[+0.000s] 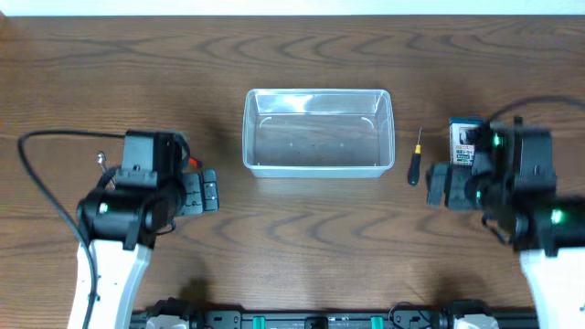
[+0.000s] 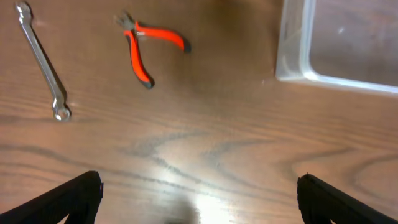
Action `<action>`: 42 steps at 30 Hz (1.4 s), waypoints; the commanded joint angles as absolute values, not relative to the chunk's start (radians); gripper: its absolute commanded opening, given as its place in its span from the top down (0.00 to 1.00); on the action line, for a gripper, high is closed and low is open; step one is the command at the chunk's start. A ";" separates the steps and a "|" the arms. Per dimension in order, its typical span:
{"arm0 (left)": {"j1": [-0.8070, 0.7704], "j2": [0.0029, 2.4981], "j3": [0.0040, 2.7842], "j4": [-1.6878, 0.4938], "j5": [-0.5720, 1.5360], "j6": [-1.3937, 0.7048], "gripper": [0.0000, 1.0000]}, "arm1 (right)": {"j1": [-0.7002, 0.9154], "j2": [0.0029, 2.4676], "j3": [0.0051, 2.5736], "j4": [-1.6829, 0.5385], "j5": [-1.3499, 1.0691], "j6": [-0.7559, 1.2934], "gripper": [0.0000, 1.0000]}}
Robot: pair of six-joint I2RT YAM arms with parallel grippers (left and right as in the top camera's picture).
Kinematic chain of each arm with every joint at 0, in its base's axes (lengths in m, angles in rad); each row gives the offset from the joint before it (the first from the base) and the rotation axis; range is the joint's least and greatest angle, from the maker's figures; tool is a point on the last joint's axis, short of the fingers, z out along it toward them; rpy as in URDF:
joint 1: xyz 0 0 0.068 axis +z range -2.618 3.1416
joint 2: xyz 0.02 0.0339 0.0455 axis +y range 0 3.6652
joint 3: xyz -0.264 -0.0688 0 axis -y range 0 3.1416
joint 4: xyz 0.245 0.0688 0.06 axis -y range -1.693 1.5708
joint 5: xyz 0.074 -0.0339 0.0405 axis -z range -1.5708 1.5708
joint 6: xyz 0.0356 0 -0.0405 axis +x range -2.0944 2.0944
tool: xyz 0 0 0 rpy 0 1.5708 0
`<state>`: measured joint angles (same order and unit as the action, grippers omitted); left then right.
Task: Pack container
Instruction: 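Raise both arms and move the right gripper over the yellow screwdriver, then lower the right gripper and close it on the yellow screwdriver handle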
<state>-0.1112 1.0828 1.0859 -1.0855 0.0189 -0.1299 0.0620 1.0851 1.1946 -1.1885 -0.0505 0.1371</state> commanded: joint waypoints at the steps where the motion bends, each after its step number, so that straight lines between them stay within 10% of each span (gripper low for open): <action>1: -0.105 1.117 1.105 -1.104 0.011 -0.128 0.02 | 0.054 1.169 1.297 -1.234 -0.108 0.086 0.01; 42: -0.105 1.126 1.105 -1.068 0.011 -0.128 0.02 | 0.050 1.988 1.378 -0.916 -0.001 0.295 0.01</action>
